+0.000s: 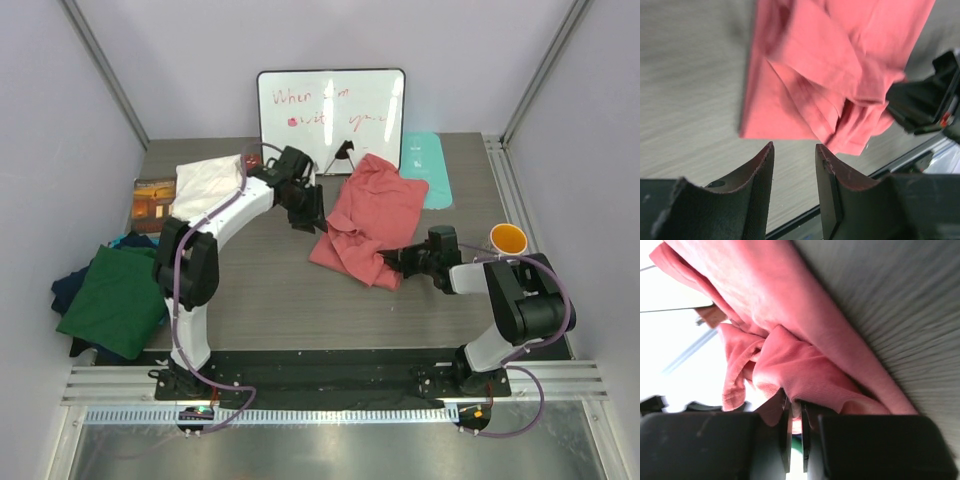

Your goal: Fold and stack the t-shirts

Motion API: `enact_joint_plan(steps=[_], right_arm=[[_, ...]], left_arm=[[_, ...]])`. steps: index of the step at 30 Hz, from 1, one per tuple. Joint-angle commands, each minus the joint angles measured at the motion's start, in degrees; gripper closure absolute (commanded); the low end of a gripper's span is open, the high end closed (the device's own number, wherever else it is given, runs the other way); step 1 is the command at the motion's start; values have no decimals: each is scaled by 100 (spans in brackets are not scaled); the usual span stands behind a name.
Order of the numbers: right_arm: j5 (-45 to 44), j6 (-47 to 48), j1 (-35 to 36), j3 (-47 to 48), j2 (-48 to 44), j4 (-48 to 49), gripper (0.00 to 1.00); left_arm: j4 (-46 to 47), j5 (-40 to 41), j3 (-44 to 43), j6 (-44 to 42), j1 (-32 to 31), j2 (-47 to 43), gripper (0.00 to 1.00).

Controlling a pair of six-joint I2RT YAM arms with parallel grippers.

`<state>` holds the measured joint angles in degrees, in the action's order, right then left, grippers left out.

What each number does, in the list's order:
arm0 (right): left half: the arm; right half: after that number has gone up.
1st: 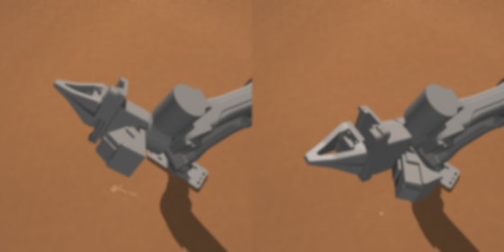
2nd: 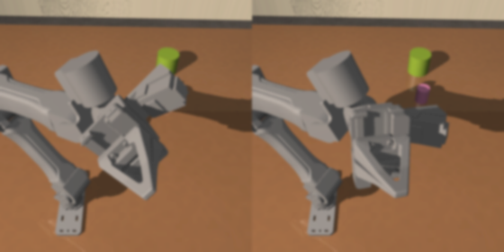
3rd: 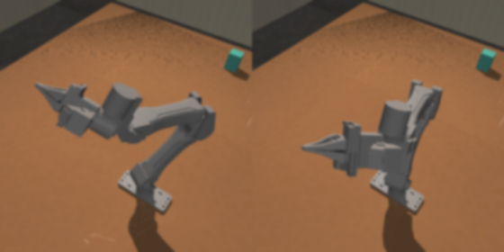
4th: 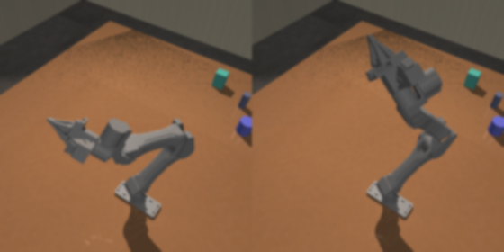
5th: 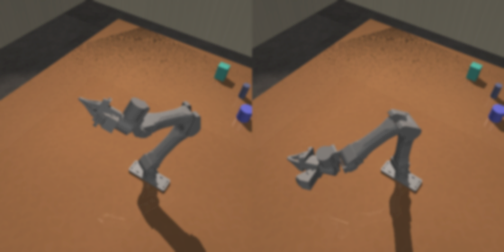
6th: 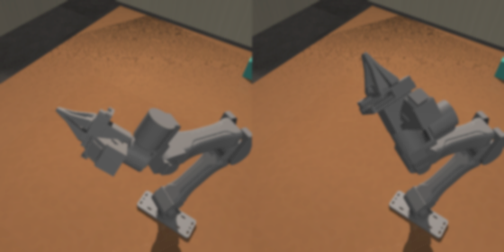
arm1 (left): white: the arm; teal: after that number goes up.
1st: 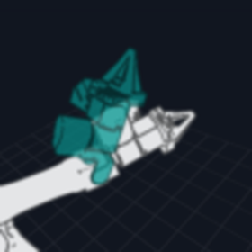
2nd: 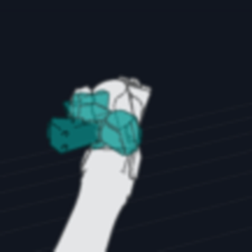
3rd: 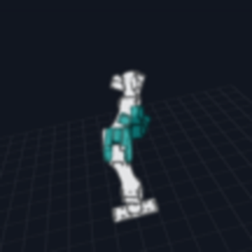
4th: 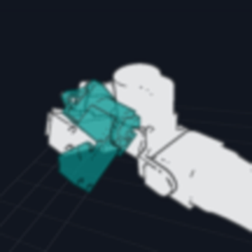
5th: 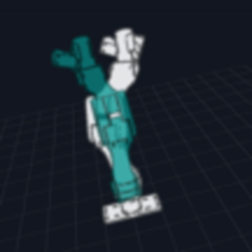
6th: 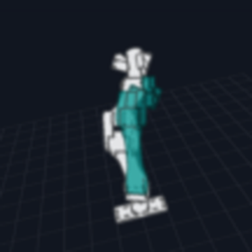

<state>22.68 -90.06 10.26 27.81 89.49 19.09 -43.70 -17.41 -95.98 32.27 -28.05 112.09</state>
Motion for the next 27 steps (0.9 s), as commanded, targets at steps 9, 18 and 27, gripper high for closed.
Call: enact_joint_plan(steps=[9, 18, 27], right_arm=[[167, -1918, -130, -865, 587, 3108, 89], [387, -2138, -138, -409, 833, 3645, 86], [430, -2384, -147, -355, 938, 4041, 72]], left_arm=[[793, -158, 932, -10, -701, -21, 63], [951, -210, 442, 77, -754, 532, 63], [855, -132, -438, 209, -1018, 1148, 64]])
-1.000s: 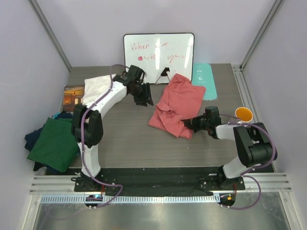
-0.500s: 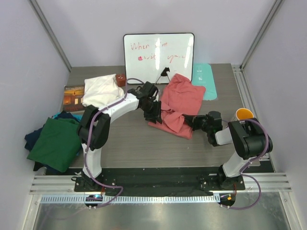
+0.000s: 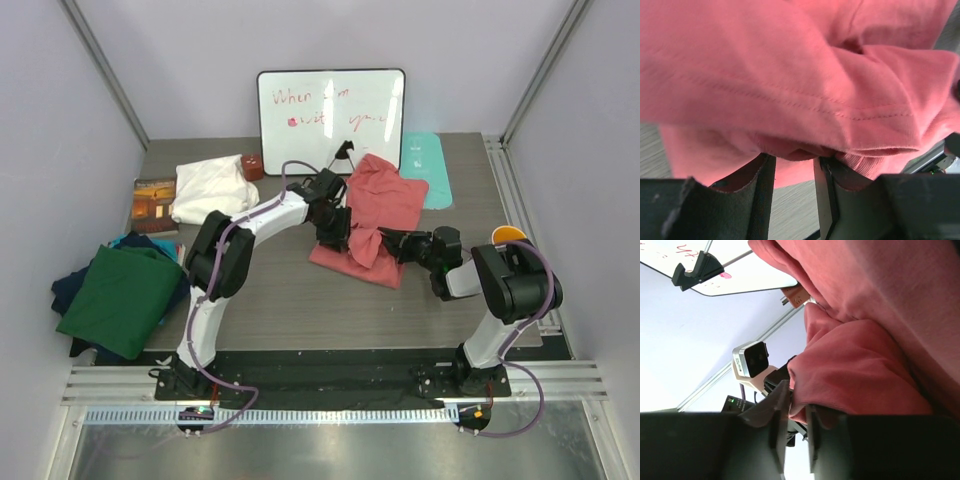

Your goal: Fold and stack the t-shirts

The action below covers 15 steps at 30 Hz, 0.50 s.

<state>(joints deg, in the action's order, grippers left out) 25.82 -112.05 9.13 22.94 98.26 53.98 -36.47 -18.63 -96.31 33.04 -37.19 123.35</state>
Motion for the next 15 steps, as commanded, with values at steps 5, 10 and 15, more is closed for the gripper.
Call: enact_joint_plan(steps=[5, 10, 15], right_arm=[[151, -107, -42, 132, -166, 492, 60], [203, 218, -60, 404, -421, 96, 58], [335, 315, -51, 861, -483, 122, 57]], left_arm=[[-8, 228, -835, 116, -113, 101, 63], [-185, 413, -1144, 10, -104, 172, 62], [-396, 150, -1794, 89, -104, 698, 62]])
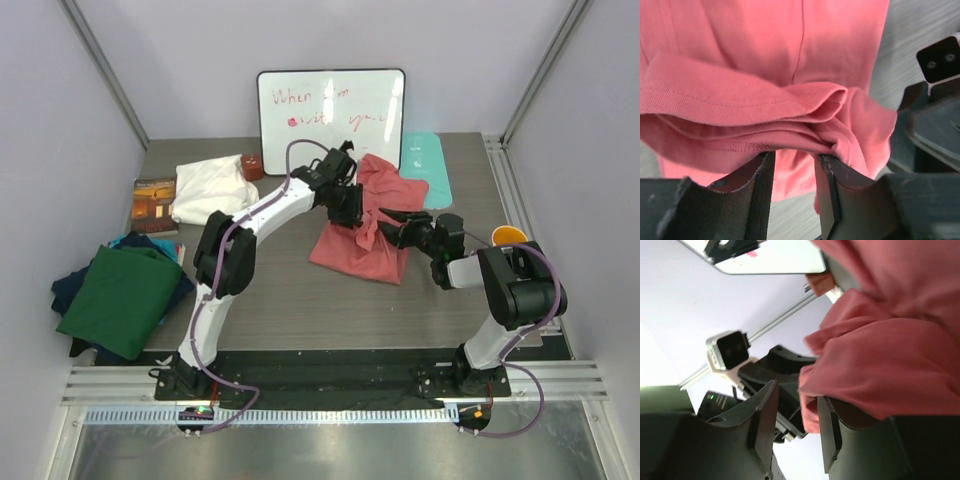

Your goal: Fold and stack the t-shirts

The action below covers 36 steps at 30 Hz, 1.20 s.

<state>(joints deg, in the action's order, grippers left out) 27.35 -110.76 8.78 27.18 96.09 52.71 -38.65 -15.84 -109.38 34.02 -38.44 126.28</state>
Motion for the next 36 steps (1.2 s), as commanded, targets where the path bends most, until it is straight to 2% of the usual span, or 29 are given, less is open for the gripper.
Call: enact_joint_plan(steps=[1, 6, 10, 17, 20, 24, 25, 27, 31, 36], right_arm=[[200, 169, -16, 516, -284, 440, 57], [235, 169, -16, 657, -521, 565, 55], [297, 440, -42, 718, -951, -109, 55], [612, 968, -60, 876, -1295, -963, 55], [964, 1555, -52, 1262, -1347, -1910, 55], [1018, 3040, -43, 1860, -1541, -4612, 55], [983, 3556, -34, 2009, -1550, -4907, 55], [878, 3929, 18, 2124, -1567, -5548, 56], [465, 4501, 124, 2387, -1507, -6166, 56], [218, 5336, 309, 2784, -1216, -6790, 57]], left_arm=[[-169, -209, -557, 25, 12, 467, 62], [-116, -367, -1111, 254, -15, 924, 62], [-116, -412, -1506, 395, -32, 1311, 62], [33, -218, -1507, 474, -32, 1443, 62], [209, -157, -1516, 597, -41, 1479, 62], [324, -34, -1507, 650, -32, 1339, 62], [323, 88, -1394, 563, -24, 1260, 62], [384, 256, -1165, 457, 20, 901, 62], [675, 379, -192, 386, 213, 205, 61], [789, 397, 443, 202, 424, -445, 61]])
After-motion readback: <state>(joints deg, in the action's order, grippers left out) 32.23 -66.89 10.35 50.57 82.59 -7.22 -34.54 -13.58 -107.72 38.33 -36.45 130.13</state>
